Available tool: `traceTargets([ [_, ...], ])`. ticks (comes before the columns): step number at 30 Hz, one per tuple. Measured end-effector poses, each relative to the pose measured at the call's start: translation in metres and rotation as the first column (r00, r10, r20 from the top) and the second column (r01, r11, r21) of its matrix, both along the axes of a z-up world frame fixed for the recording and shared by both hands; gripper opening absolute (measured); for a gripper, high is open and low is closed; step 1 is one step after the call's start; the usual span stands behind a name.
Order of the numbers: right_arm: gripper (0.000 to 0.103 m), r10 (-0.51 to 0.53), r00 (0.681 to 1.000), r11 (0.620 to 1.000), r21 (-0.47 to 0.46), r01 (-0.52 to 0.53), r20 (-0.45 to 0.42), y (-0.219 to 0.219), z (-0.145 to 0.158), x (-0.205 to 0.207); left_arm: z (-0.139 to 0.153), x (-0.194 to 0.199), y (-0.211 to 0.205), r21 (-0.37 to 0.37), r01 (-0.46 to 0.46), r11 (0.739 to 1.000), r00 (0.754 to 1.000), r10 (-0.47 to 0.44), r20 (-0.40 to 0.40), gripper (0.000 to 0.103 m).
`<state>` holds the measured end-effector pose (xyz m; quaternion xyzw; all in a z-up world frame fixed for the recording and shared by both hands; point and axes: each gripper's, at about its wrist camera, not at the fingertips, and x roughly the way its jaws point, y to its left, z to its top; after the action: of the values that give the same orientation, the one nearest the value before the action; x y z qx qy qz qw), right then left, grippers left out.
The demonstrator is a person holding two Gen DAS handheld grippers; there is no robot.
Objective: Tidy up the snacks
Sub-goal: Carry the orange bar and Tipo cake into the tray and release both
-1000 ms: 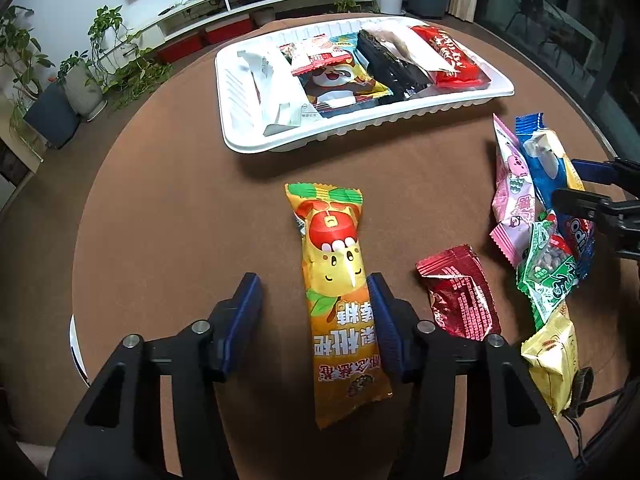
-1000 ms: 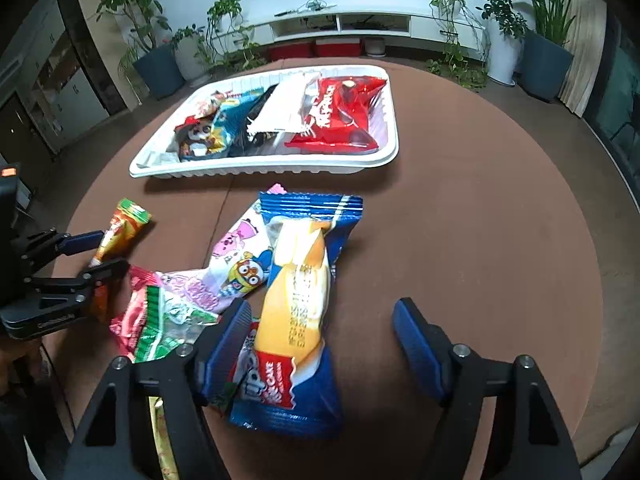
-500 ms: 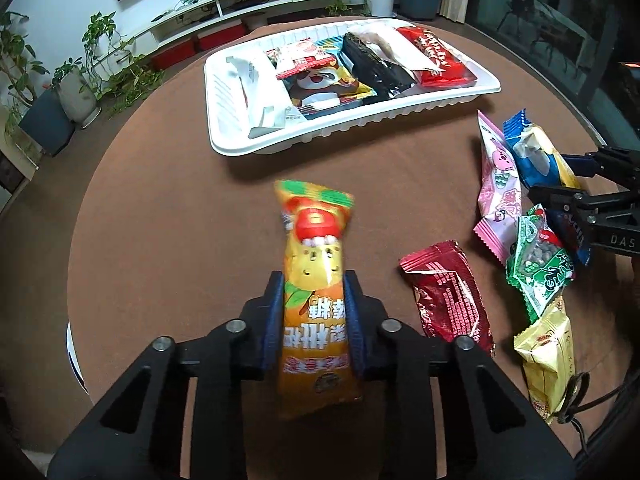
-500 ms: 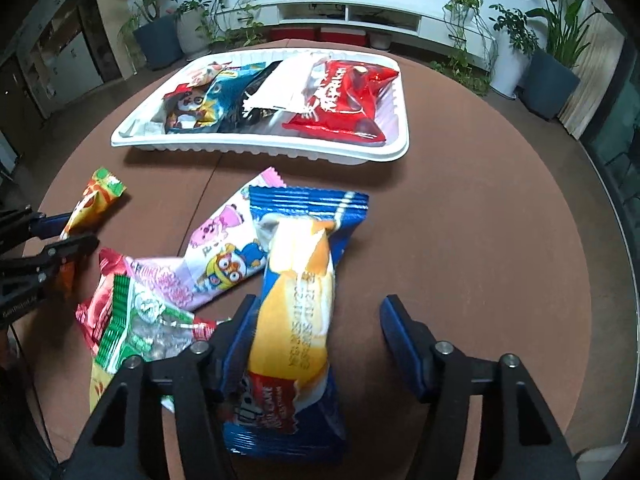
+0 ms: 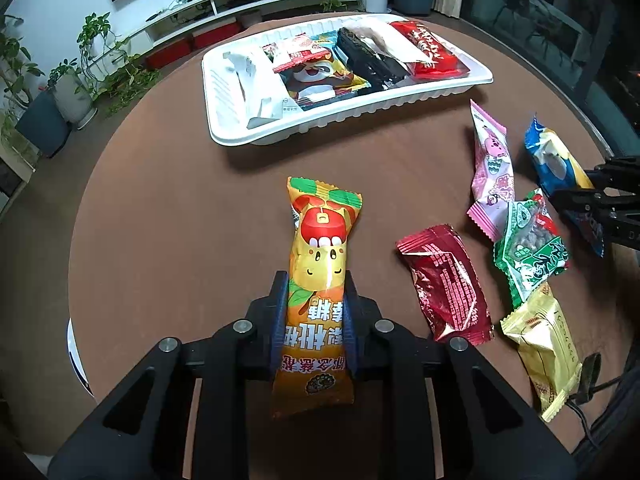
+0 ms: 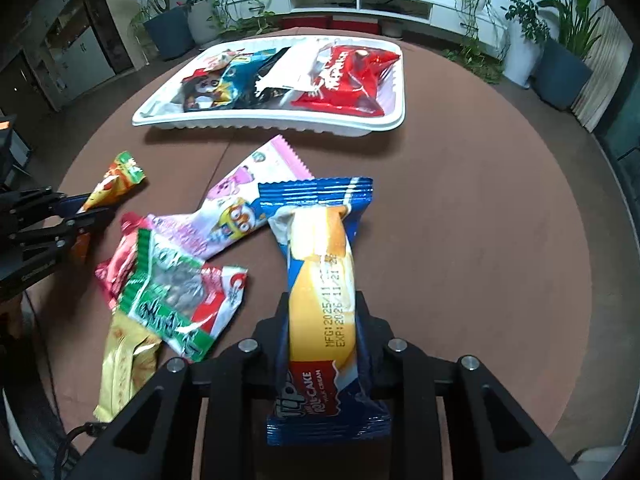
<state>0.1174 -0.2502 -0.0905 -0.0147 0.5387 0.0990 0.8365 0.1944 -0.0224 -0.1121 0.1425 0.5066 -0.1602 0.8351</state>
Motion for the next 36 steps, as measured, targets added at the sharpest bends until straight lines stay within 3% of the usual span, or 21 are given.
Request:
traceTargets([
  [5,0.028,-0.071,0.997,0.992,0.105,0.071,-0.004,-0.02,0.001,-0.009,0.002,-0.003,0.01,-0.071,-0.02,0.997,1.0,0.02,-0.012,0.018],
  [11,0.028,-0.159,0.987,0.969,0.193,0.156,0.0,-0.048,0.007,-0.016,0.003,-0.005,0.019,-0.107,-0.048,0.993,0.999,0.047,-0.011,0.016],
  [24,0.028,-0.186,0.982,0.942,0.288,0.173,0.02,-0.062,0.029,-0.01,0.038,-0.008,0.029,-0.252,-0.072,0.965,0.997,0.079,0.019,0.016],
  [30,0.028,-0.212,0.977,0.932,0.307,0.192,0.033,-0.07,0.039,0.003,0.06,0.014,0.038,-0.307,-0.101,0.946,0.992,0.118,0.039,0.016],
  [36,0.028,-0.235,0.969,0.917,0.348,0.194,0.077,-0.074,0.07,0.038,0.089,0.054,0.033,-0.316,-0.099,0.944,0.988,0.131,0.081,0.016],
])
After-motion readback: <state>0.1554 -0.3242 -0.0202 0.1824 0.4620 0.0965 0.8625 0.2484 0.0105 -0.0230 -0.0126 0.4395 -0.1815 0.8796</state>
